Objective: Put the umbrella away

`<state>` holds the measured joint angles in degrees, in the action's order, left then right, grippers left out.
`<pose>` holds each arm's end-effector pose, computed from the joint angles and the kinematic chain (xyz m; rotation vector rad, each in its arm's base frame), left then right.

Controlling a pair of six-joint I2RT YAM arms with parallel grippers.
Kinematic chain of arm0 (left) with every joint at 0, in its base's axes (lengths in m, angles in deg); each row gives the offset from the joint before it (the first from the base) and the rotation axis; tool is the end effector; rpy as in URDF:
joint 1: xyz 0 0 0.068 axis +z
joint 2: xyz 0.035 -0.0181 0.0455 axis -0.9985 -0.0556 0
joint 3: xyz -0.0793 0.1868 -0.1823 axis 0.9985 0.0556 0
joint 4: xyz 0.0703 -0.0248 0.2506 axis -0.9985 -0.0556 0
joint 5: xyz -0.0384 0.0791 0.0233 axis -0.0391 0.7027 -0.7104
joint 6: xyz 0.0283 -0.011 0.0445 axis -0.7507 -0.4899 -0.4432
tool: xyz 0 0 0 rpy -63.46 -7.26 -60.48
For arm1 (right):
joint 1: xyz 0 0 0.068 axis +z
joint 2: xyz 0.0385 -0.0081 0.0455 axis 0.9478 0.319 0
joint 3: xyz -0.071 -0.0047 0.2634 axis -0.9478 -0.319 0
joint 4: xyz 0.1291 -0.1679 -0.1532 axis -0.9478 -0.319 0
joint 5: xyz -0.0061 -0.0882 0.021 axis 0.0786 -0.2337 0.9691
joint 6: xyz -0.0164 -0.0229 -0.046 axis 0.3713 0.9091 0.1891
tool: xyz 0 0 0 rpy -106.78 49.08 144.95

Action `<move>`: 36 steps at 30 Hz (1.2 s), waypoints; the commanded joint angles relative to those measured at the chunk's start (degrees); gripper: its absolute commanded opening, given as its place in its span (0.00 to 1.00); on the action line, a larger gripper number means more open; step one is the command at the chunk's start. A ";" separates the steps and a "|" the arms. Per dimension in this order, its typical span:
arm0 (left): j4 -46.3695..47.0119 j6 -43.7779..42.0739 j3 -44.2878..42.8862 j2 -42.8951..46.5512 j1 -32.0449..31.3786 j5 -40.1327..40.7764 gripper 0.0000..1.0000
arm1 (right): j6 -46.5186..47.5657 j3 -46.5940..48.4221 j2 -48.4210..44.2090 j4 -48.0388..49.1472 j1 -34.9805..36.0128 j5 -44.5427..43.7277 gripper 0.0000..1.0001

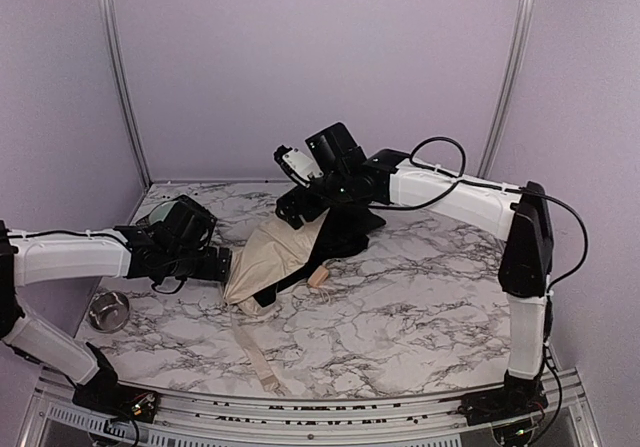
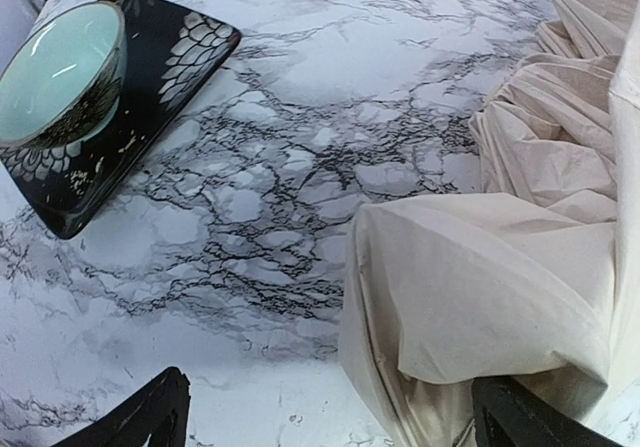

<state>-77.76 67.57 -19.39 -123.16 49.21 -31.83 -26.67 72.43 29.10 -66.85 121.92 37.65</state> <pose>0.2312 -0.1633 0.2078 0.1341 2.3220 -0.1345 0.2996 0.3615 0.3114 -1.0110 2.0212 0.3983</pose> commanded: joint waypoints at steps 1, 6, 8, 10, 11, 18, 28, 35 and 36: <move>-2.07 7.42 2.20 3.97 0.33 5.53 0.99 | 3.04 7.02 10.40 -5.47 -1.91 0.57 1.00; -0.78 10.83 4.69 12.03 0.92 7.88 0.98 | 4.01 8.89 18.55 -10.84 -1.75 4.24 1.00; -0.69 10.50 4.63 14.20 0.88 3.45 0.92 | 3.70 7.96 20.22 -11.20 -1.74 3.58 1.00; -1.32 10.59 4.41 15.28 0.88 -2.14 0.83 | 3.58 7.75 22.09 -11.50 -1.65 4.11 1.00; -2.20 11.32 4.50 15.70 0.87 -4.85 0.78 | 3.57 7.74 22.92 -11.53 -1.39 4.67 1.00; -5.26 13.46 5.95 14.96 -5.59 -16.48 0.67 | 2.10 7.39 26.24 -10.81 -0.55 3.94 0.93; -12.95 10.61 -3.88 9.95 -13.63 -9.18 0.69 | -0.97 4.59 23.19 -9.86 -0.16 0.88 0.86; -18.14 7.54 -8.61 -2.10 -14.07 -1.60 0.69 | -3.44 4.56 16.82 -9.17 1.27 -7.70 0.86; -18.72 7.27 -9.04 -3.05 -14.07 -1.55 0.69 | -3.64 4.00 15.74 -9.19 1.44 -8.12 0.86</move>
<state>-90.42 77.18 -25.90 -121.69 35.44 -38.17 -28.02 77.26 50.28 -74.74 121.97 35.46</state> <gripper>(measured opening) 0.692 0.858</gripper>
